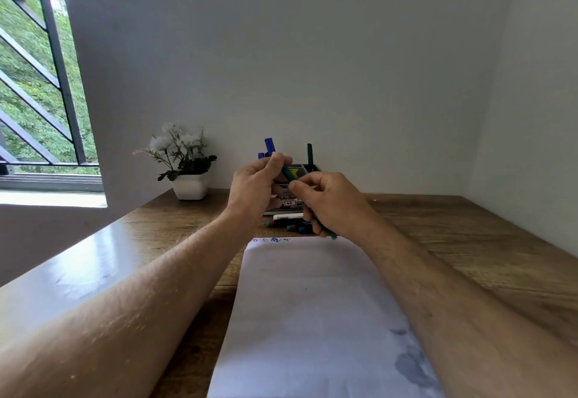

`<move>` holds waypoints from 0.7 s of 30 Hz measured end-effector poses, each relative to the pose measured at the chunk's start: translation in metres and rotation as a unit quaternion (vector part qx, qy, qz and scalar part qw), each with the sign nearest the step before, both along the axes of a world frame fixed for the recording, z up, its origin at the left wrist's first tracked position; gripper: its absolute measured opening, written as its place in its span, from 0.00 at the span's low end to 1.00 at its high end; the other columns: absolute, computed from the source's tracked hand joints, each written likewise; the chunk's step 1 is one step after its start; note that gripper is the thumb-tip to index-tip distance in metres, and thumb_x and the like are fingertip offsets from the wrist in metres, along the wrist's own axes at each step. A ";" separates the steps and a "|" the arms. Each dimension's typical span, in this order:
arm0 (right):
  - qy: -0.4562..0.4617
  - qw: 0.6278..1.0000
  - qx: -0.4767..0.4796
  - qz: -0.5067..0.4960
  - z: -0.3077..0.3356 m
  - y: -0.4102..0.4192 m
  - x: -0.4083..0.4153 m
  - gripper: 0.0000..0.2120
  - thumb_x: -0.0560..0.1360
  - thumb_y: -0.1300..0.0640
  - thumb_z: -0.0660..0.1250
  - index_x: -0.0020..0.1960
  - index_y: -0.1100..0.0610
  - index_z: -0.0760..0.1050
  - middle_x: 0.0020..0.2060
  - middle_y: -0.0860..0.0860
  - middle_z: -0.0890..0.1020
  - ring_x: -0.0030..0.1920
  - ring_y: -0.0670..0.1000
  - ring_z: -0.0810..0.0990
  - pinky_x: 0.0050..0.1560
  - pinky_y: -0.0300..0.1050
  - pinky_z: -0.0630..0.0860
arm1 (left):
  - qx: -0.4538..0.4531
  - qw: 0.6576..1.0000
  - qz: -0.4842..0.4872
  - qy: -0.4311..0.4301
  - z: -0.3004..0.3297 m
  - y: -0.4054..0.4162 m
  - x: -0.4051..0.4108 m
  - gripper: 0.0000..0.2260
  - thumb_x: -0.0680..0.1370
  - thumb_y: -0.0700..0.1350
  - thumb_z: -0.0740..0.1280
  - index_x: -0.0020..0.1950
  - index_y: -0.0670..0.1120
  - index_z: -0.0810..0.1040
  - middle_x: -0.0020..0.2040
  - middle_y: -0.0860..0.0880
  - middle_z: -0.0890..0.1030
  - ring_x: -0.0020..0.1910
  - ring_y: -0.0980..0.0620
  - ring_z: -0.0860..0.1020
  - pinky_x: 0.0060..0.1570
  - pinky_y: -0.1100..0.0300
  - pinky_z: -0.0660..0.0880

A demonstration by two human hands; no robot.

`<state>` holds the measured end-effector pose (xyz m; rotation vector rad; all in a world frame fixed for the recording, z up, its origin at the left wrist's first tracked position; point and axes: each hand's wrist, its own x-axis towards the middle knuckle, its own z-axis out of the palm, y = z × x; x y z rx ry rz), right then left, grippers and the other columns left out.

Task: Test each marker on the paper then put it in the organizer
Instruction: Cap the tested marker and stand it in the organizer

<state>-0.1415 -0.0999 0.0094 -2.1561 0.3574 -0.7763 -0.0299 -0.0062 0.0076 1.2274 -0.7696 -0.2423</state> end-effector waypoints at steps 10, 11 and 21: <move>-0.014 0.976 -0.191 -0.105 -0.003 -0.008 -0.003 0.13 0.81 0.46 0.62 0.56 0.52 0.80 0.33 0.43 0.78 0.30 0.41 0.74 0.29 0.32 0.65 | 0.006 1.000 -0.012 0.005 0.000 -0.001 0.001 0.11 0.83 0.45 0.63 0.54 0.46 0.85 0.38 0.53 0.84 0.31 0.59 0.75 0.31 0.62 0.74; -0.023 0.973 -0.201 -0.110 -0.003 -0.009 -0.004 0.14 0.81 0.45 0.63 0.56 0.53 0.81 0.33 0.44 0.79 0.30 0.42 0.75 0.29 0.34 0.67 | 0.002 1.000 -0.016 0.007 0.000 -0.001 0.000 0.11 0.83 0.45 0.63 0.54 0.45 0.84 0.38 0.53 0.84 0.31 0.59 0.75 0.31 0.62 0.74; -0.078 0.972 -0.168 -0.146 0.008 -0.007 -0.008 0.18 0.75 0.39 0.69 0.41 0.53 0.84 0.27 0.47 0.81 0.25 0.46 0.79 0.28 0.43 0.78 | -0.059 0.996 -0.052 0.029 0.010 0.000 -0.006 0.11 0.84 0.43 0.60 0.56 0.43 0.81 0.46 0.48 0.86 0.41 0.54 0.84 0.35 0.61 0.79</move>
